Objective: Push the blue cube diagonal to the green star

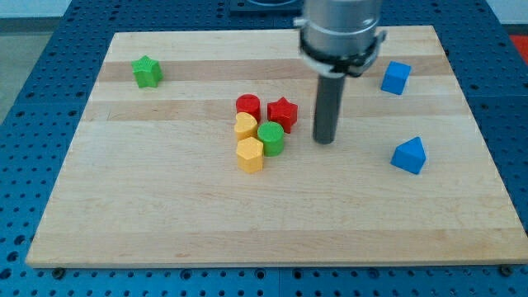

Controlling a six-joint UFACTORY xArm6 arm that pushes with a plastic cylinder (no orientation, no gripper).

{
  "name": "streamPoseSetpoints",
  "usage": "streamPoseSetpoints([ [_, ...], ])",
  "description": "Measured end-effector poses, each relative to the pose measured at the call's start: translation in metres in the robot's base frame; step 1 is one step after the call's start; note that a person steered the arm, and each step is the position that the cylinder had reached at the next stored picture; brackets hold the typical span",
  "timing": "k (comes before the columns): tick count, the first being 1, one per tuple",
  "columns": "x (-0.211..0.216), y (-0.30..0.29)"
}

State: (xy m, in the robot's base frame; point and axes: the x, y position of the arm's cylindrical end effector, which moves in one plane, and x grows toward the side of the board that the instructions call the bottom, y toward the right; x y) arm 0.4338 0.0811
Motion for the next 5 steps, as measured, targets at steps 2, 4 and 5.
streamPoseSetpoints([
  [2,-0.039,-0.017],
  [4,-0.03,-0.033],
  [5,-0.028,-0.048],
])
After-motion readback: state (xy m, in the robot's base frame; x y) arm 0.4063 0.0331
